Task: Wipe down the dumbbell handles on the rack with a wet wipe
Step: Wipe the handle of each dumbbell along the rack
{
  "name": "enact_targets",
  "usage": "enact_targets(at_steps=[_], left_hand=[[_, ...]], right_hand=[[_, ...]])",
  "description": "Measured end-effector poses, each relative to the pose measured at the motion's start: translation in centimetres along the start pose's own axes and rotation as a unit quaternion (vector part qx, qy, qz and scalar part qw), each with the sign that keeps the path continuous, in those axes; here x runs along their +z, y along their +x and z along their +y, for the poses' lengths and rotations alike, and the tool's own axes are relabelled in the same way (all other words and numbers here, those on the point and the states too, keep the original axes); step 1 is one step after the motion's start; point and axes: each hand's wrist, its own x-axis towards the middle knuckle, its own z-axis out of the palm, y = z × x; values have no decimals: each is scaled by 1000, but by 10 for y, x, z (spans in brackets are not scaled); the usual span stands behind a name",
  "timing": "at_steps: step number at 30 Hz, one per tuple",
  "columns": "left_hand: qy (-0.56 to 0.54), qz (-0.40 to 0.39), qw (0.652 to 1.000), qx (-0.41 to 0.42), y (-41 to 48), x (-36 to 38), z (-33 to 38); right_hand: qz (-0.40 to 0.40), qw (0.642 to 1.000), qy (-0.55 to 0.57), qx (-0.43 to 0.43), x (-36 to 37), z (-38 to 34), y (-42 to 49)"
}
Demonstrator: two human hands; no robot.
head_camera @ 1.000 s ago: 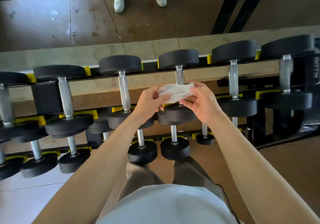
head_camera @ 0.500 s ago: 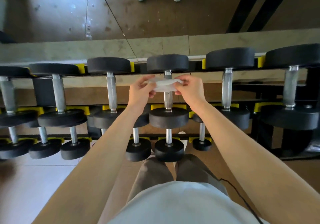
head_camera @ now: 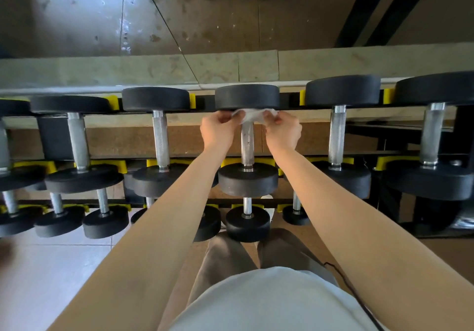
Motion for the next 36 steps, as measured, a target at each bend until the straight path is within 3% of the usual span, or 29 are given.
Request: enact_targets(at_steps=[2,7,14,20,26,31,36], left_hand=[[-9,9,1000,-9,2,1,-3],[-50,48,994,-83,11,-3,-9],[-25,-17,998,-47,5,1,-3],[57,-16,993,-100,8,-11,-15],[38,-64,997,-33,3,-16,-16],[95,-19,993,-64,3,-22,-29],[91,-116,989,-13,-9,-28,-29]], right_hand=[[-18,1000,-4,5,2,-2,0],[-67,994,-1,-87,7,-10,-6],[-19,998,57,27,3,1,1],[-69,993,3,-100,5,-6,-10],[-49,998,37,-13,-8,13,-8],[-133,990,33,-40,-4,7,-24],[-100,994,49,-15,-21,21,-21]])
